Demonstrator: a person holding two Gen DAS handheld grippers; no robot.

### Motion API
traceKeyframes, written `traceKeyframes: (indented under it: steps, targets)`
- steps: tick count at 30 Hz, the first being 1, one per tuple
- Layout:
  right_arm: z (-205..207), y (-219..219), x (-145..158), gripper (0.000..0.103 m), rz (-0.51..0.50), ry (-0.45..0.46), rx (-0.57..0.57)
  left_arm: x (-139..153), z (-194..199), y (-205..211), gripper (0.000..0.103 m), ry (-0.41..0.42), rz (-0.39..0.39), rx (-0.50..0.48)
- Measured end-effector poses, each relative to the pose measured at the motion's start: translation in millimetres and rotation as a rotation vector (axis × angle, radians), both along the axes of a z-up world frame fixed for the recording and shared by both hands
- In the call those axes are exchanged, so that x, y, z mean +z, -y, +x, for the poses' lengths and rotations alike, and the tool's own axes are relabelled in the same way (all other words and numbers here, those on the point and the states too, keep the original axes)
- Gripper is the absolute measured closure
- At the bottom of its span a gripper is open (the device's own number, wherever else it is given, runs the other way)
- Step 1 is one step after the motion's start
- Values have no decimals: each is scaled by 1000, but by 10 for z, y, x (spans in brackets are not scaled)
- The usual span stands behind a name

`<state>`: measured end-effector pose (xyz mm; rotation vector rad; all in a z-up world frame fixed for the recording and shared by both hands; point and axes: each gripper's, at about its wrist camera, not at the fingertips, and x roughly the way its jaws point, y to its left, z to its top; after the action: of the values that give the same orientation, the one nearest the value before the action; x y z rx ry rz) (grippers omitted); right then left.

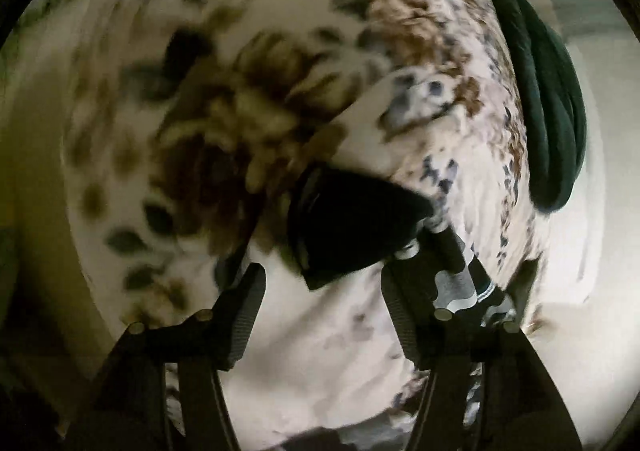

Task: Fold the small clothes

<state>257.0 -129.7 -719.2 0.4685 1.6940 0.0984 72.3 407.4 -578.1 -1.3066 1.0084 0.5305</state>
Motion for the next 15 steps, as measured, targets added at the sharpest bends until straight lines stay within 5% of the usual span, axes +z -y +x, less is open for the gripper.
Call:
traceKeyframes:
  steps: [7, 8, 9, 10, 15]
  targets:
    - [31, -32, -14, 32, -12, -11, 3, -287, 333, -107, 48, 38, 81, 28]
    - [39, -39, -6, 32, -15, -7, 7, -284, 405, -135, 57, 76, 102, 35]
    - [50, -43, 5, 32, -23, -1, 11, -236, 488, -155, 89, 104, 140, 30]
    - [55, -42, 12, 32, -30, 5, 14, -168, 632, -166, 98, 92, 170, -16]
    - [49, 124, 113, 32, -35, 25, -40, 359, 1040, -96, 98, 108, 346, -172]
